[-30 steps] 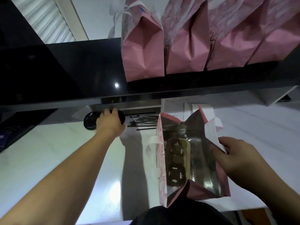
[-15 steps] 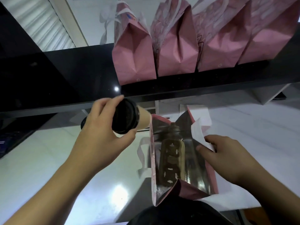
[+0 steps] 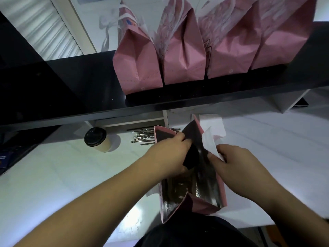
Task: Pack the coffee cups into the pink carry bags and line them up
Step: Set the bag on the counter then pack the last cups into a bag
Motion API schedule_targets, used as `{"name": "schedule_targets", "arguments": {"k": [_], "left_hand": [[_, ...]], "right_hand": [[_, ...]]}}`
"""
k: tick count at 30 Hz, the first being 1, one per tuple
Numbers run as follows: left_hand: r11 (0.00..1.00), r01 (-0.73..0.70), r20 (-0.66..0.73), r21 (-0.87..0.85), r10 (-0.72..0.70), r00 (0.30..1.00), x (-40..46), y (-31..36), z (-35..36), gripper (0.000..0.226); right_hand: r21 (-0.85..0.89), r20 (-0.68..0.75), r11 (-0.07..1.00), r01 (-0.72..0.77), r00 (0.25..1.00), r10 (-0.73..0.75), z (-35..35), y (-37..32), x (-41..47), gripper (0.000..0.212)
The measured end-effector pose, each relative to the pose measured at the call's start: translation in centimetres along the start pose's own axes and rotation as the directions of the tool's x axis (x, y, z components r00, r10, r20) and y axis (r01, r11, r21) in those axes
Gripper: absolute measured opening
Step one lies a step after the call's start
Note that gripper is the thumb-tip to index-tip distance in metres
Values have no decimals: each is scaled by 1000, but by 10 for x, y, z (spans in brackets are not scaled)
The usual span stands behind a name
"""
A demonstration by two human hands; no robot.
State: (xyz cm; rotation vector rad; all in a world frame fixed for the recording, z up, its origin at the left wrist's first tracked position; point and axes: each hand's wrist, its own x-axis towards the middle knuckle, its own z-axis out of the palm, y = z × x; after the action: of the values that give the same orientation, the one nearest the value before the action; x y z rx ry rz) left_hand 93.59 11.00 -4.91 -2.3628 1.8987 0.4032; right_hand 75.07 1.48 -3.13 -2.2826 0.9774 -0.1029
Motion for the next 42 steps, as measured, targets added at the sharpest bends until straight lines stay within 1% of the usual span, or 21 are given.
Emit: {"name": "schedule_targets", "arguments": {"k": [2, 4, 9, 13, 16, 18, 21, 23, 25, 27, 30, 34, 38, 40, 41, 42], "left_hand": [[999, 23, 21, 32, -24, 1000, 14, 1, 12, 68], [997, 39, 24, 61, -41, 999, 22, 2, 21, 66], [993, 83, 75, 79, -89, 993, 34, 6, 30, 71], [990, 137, 121, 32, -139, 983, 37, 15, 29, 69], [989, 145, 165, 38, -149, 975, 38, 18, 29, 77], [988, 145, 169, 48, -151, 974, 38, 20, 29, 78], [987, 152, 167, 51, -158, 973, 39, 21, 31, 70], [980, 192, 177, 48, -197, 964, 42, 20, 33, 65], [969, 239, 208, 56, -245, 947, 46, 19, 36, 60], [963, 256, 259, 86, -270, 927, 50, 17, 42, 55], [960, 256, 274, 115, -278, 921, 49, 17, 55, 60], [962, 269, 255, 54, -273, 928, 51, 16, 62, 62], [965, 260, 276, 43, -261, 925, 47, 18, 58, 63], [964, 263, 321, 43, -263, 910, 43, 20, 49, 61], [962, 274, 343, 19, -264, 901, 41, 21, 42, 59], [960, 280, 336, -28, -255, 907, 37, 22, 33, 55]], "right_hand": [[4, -5, 1000, 9, 1000, -9, -1, 3, -1, 44], [4, 2, 1000, 16, 1000, -16, -1, 7, -1, 43], [11, 5, 1000, 22, 1000, -22, 1, 12, 1, 43], [6, -3, 999, 36, 999, -36, 1, 12, 3, 45], [0, -7, 999, 33, 999, -33, 1, 11, 4, 46], [4, -9, 1000, 28, 1000, -28, 2, 11, 5, 46], [8, -9, 1000, 25, 1000, -25, 3, 9, 5, 47], [0, -14, 1000, 29, 999, -29, 4, 10, 6, 46], [-13, -25, 999, 29, 999, -30, 6, 11, 6, 43], [-23, -26, 999, 25, 999, -26, 8, 11, 7, 40], [-25, -23, 999, 24, 999, -25, 10, 10, 8, 39], [6, -17, 1000, 9, 1000, -9, 10, 7, 8, 42], [27, -11, 1000, 3, 1000, -2, 9, 3, 8, 43], [-2, -20, 1000, 2, 1000, -2, 8, 2, 8, 42], [-9, -26, 1000, 10, 1000, -10, 8, 1, 9, 43], [-9, -33, 1000, 19, 999, -19, 8, 0, 9, 44]]}}
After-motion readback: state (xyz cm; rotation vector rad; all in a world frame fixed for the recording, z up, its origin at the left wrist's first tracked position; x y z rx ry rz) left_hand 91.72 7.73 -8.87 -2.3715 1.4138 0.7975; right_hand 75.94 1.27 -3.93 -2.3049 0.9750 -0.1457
